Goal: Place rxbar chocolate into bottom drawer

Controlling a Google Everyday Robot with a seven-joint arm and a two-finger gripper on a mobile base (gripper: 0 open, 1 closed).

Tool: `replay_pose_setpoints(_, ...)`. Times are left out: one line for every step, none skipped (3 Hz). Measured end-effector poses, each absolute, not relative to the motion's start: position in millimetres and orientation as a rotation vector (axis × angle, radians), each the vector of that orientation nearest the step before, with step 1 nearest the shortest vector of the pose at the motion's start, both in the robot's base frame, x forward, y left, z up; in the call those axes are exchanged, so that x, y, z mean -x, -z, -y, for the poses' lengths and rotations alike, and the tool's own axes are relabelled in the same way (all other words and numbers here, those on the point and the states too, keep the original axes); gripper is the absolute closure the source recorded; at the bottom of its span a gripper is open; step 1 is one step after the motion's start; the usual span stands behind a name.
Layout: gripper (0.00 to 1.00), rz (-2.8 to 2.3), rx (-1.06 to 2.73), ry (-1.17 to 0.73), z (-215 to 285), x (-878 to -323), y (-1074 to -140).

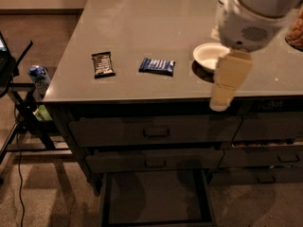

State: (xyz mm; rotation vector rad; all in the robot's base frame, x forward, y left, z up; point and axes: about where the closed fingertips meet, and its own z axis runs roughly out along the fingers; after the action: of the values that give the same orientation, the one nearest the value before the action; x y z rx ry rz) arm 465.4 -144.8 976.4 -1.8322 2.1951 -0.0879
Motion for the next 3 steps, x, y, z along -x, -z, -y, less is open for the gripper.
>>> replay_pose_setpoints(0.00,-2.112,1.919,0.087,83.5,-486.8,-980.5)
replay_pose_setpoints(0.00,-2.112,1.919,0.087,83.5,-486.9,-980.5)
replay_pose_setpoints(0.00,-2.087,1.920,0.101,69.9,-505.4,-977.4)
